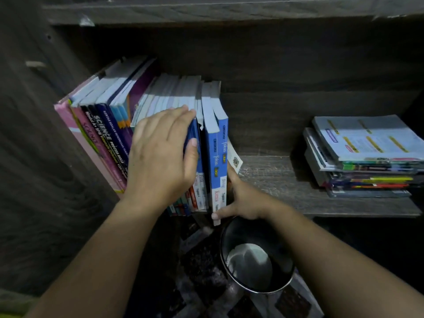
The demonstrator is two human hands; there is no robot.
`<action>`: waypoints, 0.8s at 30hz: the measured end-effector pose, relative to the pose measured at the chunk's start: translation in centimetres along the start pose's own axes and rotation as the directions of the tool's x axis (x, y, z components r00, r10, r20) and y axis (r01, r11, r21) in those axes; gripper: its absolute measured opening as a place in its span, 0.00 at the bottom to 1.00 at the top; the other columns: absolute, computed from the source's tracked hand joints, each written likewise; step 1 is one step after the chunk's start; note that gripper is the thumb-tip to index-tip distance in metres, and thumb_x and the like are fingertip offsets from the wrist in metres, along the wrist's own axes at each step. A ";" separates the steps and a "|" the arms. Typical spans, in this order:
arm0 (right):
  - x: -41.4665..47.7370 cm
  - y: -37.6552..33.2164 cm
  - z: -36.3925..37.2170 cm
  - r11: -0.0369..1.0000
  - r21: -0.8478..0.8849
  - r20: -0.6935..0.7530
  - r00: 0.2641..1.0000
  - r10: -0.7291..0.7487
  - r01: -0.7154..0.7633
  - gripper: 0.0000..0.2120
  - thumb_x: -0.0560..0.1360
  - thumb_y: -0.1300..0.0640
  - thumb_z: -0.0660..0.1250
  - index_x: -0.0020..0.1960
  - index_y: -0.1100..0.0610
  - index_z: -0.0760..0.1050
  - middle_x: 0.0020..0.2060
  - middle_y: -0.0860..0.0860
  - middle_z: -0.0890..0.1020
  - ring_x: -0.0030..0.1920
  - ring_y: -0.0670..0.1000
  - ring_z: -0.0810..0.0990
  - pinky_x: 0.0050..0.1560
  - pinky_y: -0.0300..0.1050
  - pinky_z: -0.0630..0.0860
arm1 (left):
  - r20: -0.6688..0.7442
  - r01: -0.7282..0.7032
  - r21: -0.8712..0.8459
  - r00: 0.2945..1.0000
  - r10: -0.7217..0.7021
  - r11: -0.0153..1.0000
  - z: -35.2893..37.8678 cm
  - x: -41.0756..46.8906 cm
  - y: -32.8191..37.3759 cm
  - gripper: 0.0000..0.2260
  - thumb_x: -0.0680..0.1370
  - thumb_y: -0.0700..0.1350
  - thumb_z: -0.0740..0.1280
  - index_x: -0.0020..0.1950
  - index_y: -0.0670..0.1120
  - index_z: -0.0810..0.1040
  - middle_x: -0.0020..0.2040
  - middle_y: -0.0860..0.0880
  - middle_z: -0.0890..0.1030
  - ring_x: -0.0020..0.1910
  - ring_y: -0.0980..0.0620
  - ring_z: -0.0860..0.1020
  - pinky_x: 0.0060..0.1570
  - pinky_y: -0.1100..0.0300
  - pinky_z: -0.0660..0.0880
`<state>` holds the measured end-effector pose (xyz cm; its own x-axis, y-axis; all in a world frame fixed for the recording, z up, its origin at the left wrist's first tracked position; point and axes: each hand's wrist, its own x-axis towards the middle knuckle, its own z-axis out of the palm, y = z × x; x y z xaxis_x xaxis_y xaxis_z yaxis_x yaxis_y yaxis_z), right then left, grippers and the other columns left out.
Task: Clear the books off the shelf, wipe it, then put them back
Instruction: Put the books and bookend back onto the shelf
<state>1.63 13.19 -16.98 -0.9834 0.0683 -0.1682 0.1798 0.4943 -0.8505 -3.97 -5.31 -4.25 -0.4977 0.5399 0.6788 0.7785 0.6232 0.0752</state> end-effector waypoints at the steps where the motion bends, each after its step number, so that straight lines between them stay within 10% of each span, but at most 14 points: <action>1: 0.1 -0.2 0.1 1.000 -0.007 -0.006 1.000 0.002 -0.002 0.65 0.58 0.48 0.82 0.73 0.31 0.33 0.73 0.42 0.65 0.69 0.47 0.69 0.68 0.54 0.69 | -0.001 0.006 0.001 1.000 -0.006 1.000 0.0 0.0 0.0 0.20 0.79 0.48 0.59 0.70 0.43 0.71 0.67 0.47 0.74 0.67 0.49 0.68 0.69 0.58 0.55; 7: -0.1 -0.6 1.0 0.996 -0.085 -0.223 0.975 -0.014 -0.005 0.53 0.70 0.56 0.75 0.75 0.33 0.39 0.66 0.47 0.76 0.60 0.47 0.77 0.63 0.53 0.74 | -0.003 0.044 0.012 0.999 -0.044 0.999 0.3 0.1 0.6 0.21 0.78 0.49 0.60 0.70 0.43 0.71 0.67 0.47 0.74 0.67 0.49 0.69 0.69 0.58 0.54; 14: -1.4 -3.5 -2.1 0.936 -0.336 -0.062 0.994 0.089 -0.105 0.57 0.69 0.56 0.76 0.74 0.33 0.34 0.69 0.52 0.72 0.64 0.54 0.75 0.64 0.51 0.71 | -0.055 0.054 0.025 0.997 -0.053 0.998 1.0 -0.3 0.6 0.25 0.74 0.44 0.64 0.70 0.40 0.70 0.68 0.44 0.73 0.71 0.46 0.65 0.76 0.49 0.50; 24: -5.8 -6.6 -5.6 0.848 -0.529 -0.132 0.989 -0.059 -0.020 0.36 0.76 0.50 0.69 0.74 0.34 0.50 0.61 0.51 0.77 0.58 0.52 0.77 0.59 0.51 0.74 | -0.030 0.119 0.157 0.993 -0.115 0.980 1.1 -0.7 0.1 0.28 0.70 0.45 0.64 0.71 0.44 0.69 0.68 0.47 0.72 0.71 0.45 0.64 0.74 0.43 0.38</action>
<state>6.00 14.40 -7.54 -0.9870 0.1528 -0.0503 0.1588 0.8766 -0.4543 -3.94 -5.02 -5.53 -0.5723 0.4472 0.6873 0.6440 0.7640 0.0391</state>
